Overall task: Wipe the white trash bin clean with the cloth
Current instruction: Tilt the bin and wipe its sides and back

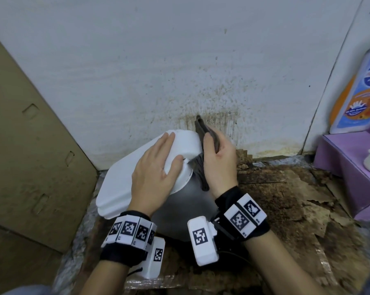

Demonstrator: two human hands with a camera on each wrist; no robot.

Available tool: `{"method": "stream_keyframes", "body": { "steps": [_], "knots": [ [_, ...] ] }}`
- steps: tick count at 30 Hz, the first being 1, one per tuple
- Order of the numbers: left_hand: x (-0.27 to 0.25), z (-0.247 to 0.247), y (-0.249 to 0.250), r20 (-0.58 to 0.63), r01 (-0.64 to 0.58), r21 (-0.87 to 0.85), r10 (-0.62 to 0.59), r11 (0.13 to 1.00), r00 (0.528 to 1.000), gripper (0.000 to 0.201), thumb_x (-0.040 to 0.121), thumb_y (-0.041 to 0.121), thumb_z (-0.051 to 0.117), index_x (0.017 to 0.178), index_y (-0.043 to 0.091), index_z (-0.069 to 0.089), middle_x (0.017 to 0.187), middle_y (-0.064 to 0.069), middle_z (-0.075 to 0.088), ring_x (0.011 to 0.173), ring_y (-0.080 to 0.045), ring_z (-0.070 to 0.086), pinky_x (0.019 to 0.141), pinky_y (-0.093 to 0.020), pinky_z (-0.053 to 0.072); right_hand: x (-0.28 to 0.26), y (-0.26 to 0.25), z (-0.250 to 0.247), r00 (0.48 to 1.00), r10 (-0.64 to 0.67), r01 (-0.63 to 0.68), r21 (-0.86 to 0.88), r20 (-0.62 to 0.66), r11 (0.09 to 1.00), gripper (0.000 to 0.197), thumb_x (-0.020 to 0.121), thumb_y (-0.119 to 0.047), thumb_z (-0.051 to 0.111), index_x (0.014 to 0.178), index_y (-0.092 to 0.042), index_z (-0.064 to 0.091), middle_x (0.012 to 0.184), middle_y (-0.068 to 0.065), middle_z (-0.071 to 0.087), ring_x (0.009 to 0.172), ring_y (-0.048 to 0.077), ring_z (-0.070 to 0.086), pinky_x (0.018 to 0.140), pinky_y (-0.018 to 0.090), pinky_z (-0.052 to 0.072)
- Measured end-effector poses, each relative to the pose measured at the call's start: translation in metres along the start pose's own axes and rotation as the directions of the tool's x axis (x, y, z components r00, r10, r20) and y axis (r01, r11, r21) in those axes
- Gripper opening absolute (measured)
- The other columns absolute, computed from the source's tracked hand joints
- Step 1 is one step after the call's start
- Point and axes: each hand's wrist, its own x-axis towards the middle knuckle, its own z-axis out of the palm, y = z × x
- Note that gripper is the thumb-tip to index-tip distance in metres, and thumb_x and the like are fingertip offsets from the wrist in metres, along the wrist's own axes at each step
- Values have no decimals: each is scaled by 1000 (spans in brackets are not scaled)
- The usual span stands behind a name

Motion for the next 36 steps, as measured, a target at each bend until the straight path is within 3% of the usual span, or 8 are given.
{"method": "stream_keyframes", "body": {
  "steps": [4, 9, 11, 15, 20, 25, 30, 36],
  "knots": [
    [3, 10, 8, 45, -27, 32, 26, 999, 999, 65, 99, 60, 27, 159, 35, 32, 165, 16, 30, 150, -4, 27, 122, -36, 27, -3, 2, -3, 996, -41, 57, -216, 76, 975, 35, 106, -26, 48, 139, -20, 59, 137, -6, 57, 126, 3, 51, 105, 11, 39],
    [4, 19, 17, 113, -67, -49, 72, 997, 991, 66, 100, 50, 7, 161, 30, 24, 168, 13, 21, 153, 1, 16, 125, -30, 15, -2, 4, -19, 992, -16, 57, -336, 124, 940, 45, 105, -35, 49, 148, -22, 49, 142, -2, 44, 122, -2, 42, 90, -10, 23],
    [4, 22, 22, 132, -64, -89, 76, 994, 988, 67, 99, 51, 8, 160, 28, 26, 168, 12, 22, 153, 2, 16, 124, -25, 12, 1, 6, -28, 989, -24, 77, -370, 147, 926, 47, 104, -37, 50, 150, -24, 46, 146, -3, 46, 129, 1, 43, 99, -3, 26],
    [5, 20, 41, 112, 93, -541, -38, 836, 993, 45, 108, 37, 33, 149, 30, 49, 154, 19, 46, 140, 12, 36, 115, -11, 24, 7, 14, -47, 990, -27, 79, -387, 138, 918, 50, 103, -41, 50, 150, -26, 44, 151, -6, 48, 140, 10, 43, 118, 38, 37],
    [3, 11, 41, 26, 114, -561, -119, 820, 993, 36, 108, 17, 42, 138, 28, 59, 140, 20, 59, 130, 11, 47, 103, -3, 33, 11, 22, -71, 994, -1, 42, -371, 110, 928, 44, 105, -38, 47, 149, -31, 45, 147, -10, 52, 136, 10, 47, 114, 44, 41],
    [-7, 7, -5, -83, 123, -95, -131, 988, 988, 39, 104, 30, 38, 137, 20, 58, 144, 5, 53, 136, -13, 42, 118, -40, 29, 11, 23, -92, 999, 16, 0, -327, 47, 945, 38, 109, -25, 40, 145, -27, 50, 139, -10, 57, 125, 5, 50, 103, 25, 40],
    [-17, 3, -34, -34, 397, 143, -397, 906, 917, 49, 104, 44, 45, 145, 17, 47, 154, -12, 38, 144, -32, 30, 118, -50, 19, 14, 34, -111, 998, 43, -57, -337, -48, 940, 34, 109, -23, 38, 137, -30, 55, 119, -23, 60, 97, -22, 53, 79, -1, 39],
    [-24, 13, -34, 177, 570, -147, -545, 809, 819, 70, 98, 66, 42, 153, 24, 32, 155, -14, 34, 142, -35, 37, 109, -50, 33, 13, 45, -129, 994, 63, -90, -348, -87, 933, 35, 108, -27, 39, 140, -32, 54, 136, -12, 59, 126, 7, 51, 107, 28, 40]
  ]
}}
